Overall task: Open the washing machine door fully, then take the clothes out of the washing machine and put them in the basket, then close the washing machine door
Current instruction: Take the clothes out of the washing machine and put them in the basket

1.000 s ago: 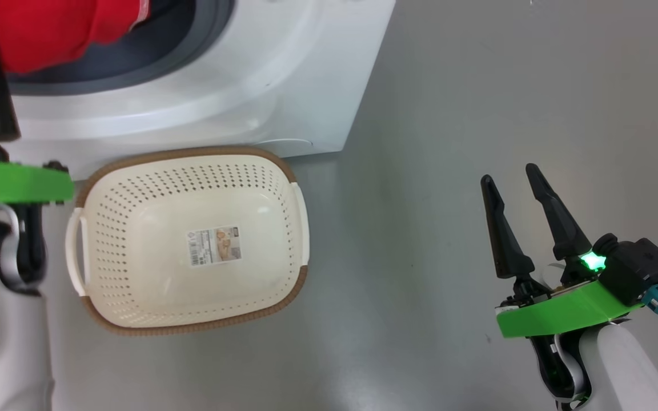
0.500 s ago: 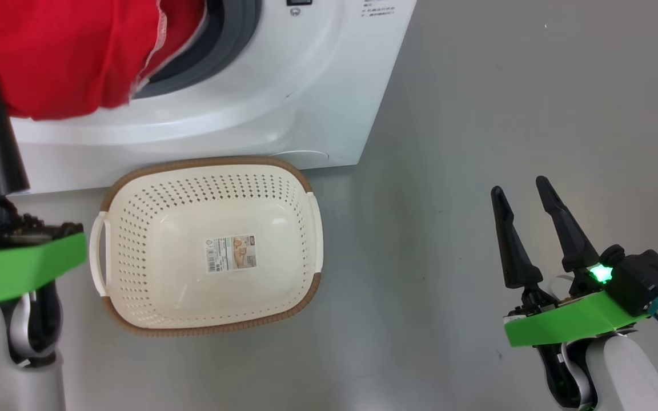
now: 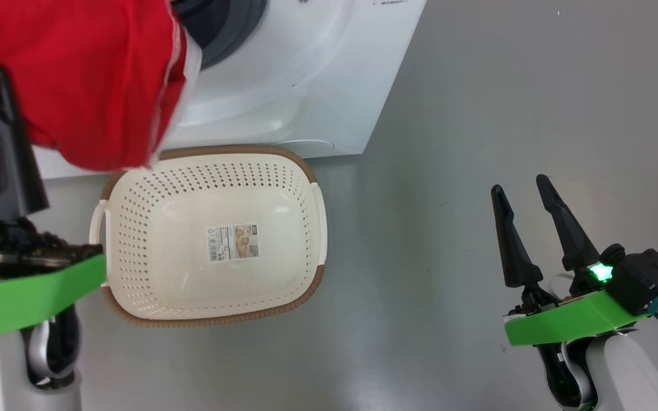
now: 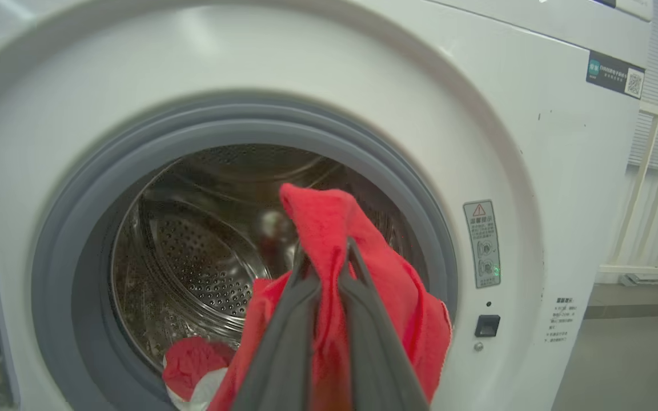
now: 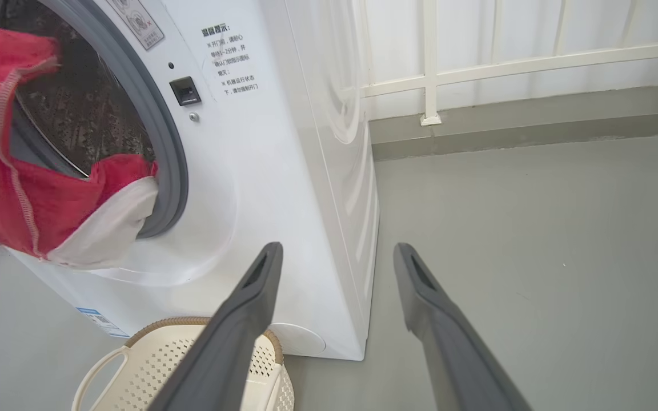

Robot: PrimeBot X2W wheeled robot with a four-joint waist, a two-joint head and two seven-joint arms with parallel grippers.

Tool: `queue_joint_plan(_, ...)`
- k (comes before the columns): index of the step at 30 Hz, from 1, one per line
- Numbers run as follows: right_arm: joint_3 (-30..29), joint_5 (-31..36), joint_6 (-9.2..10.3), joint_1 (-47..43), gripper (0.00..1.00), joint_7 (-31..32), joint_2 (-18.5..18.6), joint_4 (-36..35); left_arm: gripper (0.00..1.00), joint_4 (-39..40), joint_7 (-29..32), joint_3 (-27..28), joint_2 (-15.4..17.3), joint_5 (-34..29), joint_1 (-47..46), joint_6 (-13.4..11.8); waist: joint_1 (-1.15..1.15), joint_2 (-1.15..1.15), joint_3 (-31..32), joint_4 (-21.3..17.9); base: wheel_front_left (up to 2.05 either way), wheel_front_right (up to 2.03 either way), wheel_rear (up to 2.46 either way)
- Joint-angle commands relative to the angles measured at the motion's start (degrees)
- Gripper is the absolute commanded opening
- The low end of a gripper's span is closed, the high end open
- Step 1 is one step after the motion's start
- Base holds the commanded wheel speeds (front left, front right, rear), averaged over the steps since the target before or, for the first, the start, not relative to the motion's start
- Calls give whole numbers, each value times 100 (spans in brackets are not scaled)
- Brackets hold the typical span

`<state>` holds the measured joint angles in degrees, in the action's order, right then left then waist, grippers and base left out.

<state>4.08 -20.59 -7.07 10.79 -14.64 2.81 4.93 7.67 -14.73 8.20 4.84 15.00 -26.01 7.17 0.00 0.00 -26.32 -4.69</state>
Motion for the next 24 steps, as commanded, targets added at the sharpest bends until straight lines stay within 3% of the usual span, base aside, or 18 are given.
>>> queue_joint_plan(1,117,9,-42,21,100,-36,7,-134,0,21,-27,132,135,25,126,31,0,0,-25,-19,0,0,0)
queue_joint_plan(24,218,-173,-42,374,100,-36,7,-242,0,-2643,-27,-372,397,297,-78,32,0,0,-845,-245,0,0,0)
